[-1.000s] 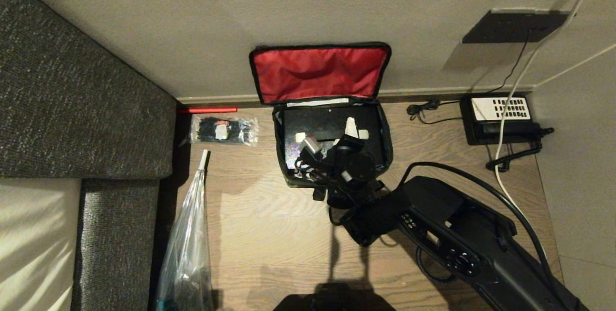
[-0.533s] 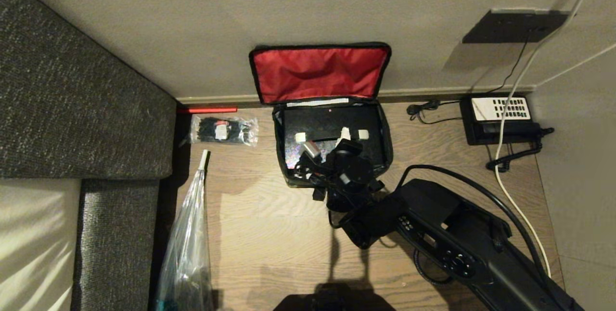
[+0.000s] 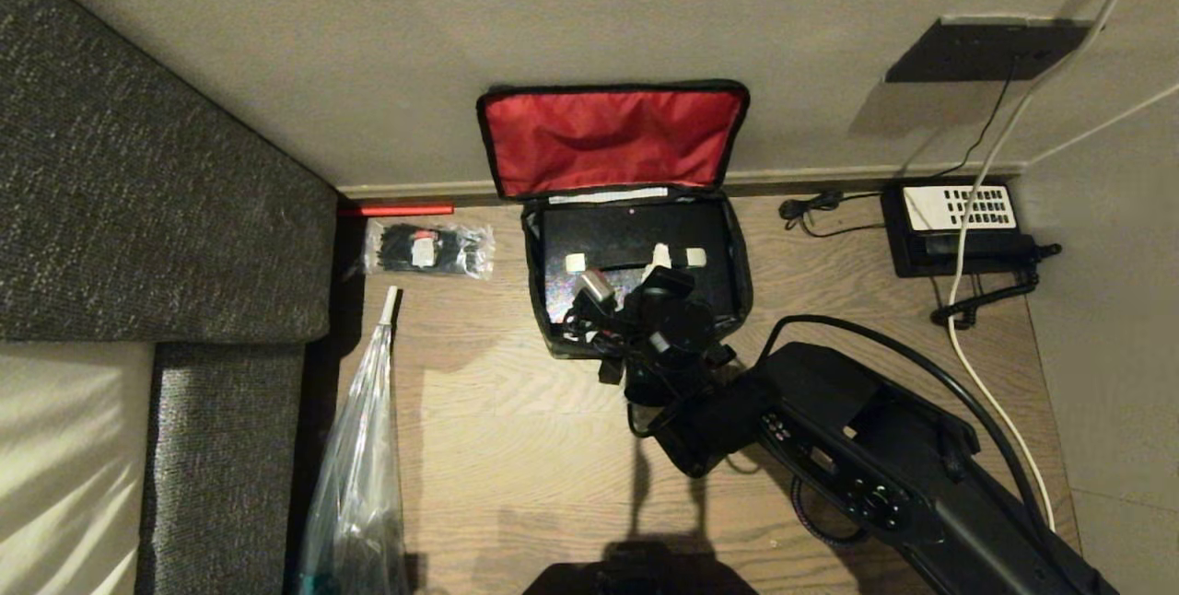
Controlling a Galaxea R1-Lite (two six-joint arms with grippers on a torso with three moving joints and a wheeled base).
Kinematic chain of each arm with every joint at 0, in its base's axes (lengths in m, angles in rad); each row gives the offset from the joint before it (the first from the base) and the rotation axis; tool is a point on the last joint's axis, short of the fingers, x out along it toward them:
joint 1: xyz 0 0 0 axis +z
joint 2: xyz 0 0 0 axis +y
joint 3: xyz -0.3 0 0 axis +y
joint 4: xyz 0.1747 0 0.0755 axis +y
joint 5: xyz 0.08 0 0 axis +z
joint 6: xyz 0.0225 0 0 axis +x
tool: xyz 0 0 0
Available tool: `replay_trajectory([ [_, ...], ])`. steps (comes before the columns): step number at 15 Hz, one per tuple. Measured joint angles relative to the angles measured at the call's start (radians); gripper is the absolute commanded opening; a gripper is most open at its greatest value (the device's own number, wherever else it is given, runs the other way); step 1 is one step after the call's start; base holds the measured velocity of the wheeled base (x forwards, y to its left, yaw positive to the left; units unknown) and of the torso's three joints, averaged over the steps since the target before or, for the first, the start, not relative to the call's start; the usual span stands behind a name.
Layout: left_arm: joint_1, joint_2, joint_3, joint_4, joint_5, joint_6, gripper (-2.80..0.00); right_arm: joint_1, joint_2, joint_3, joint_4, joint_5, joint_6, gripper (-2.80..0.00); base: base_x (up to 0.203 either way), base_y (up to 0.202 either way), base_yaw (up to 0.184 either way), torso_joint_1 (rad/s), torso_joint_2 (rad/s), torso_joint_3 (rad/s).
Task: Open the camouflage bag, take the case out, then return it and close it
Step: Grip the handle
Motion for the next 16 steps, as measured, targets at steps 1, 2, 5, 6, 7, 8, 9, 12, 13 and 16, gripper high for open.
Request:
replay_trajectory([
  [1,0.0,0.0,0.0,0.0,0.0,0.0,-2.8,0.004,-0.001,0.002,0.0,-0.002,0.002,-2.8,0.0,0.0,0.0,0.0,0.0,0.0],
  [2,0.0,0.0,0.0,0.0,0.0,0.0,-2.8,0.006,0.0,0.005,0.0,-0.004,0.007,-2.8,0.0,0.0,0.0,0.0,0.0,0.0],
  [5,0.0,0.0,0.0,0.0,0.0,-0.001,-2.8,0.011,-0.001,0.012,-0.003,-0.004,0.012,0.0,0.0,0.0,0.0,0.0,0.0,0.0],
  [6,0.0,0.0,0.0,0.0,0.0,-0.001,-2.8,0.013,-0.002,0.018,-0.004,-0.004,0.011,0.0,0.0,0.0,0.0,0.0,0.0,0.0],
  [7,0.0,0.0,0.0,0.0,0.0,-0.001,-2.8,0.015,-0.003,0.024,-0.003,-0.005,0.013,0.0,0.0,0.0,0.0,0.0,0.0,0.0],
  [8,0.0,0.0,0.0,0.0,0.0,-0.001,-2.8,0.023,-0.005,0.03,-0.006,-0.019,0.014,0.0,0.0,0.0,0.0,0.0,0.0,0.0],
  [9,0.0,0.0,0.0,0.0,0.0,-0.001,-2.8,0.038,-0.007,0.038,-0.005,-0.038,0.016,0.0,0.0,0.0,0.0,0.0,0.0,0.0],
  [12,0.0,0.0,0.0,0.0,0.0,0.0,-2.8,0.055,-0.009,0.039,0.006,-0.061,0.011,0.0,0.0,0.0,0.0,0.0,0.0,0.0],
  [13,0.0,0.0,0.0,0.0,0.0,-0.001,-2.8,0.055,-0.008,0.029,0.011,-0.061,0.004,0.0,0.0,0.0,0.0,0.0,0.0,0.0],
  [16,0.0,0.0,0.0,0.0,0.001,0.0,-2.8,0.046,-0.001,-0.005,0.021,-0.056,-0.012,0.0,0.0,0.0,0.0,0.0,0.0,0.0],
])
